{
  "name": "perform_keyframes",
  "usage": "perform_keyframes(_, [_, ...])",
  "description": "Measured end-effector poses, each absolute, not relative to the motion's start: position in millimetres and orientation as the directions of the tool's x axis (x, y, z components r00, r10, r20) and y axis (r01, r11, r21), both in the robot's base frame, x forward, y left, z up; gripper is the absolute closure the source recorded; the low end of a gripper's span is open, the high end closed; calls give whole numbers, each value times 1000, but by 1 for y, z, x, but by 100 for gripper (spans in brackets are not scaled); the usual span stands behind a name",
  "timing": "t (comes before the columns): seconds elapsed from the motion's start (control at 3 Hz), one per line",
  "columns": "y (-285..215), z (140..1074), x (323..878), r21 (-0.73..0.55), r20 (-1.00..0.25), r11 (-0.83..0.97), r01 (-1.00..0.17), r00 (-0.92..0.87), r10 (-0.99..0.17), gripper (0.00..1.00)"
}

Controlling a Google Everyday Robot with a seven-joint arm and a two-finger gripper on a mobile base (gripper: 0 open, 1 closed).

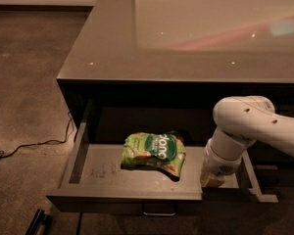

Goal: Open top drawer

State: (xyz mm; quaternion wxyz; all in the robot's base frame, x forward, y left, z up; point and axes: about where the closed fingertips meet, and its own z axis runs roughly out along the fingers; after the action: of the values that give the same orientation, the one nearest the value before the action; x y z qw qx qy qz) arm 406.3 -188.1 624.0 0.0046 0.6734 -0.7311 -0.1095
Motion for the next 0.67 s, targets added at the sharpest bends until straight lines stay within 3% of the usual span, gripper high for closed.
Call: perform_keyframes(0.67, [-188, 624, 406, 166, -141, 69, -984, -93, -986, 12])
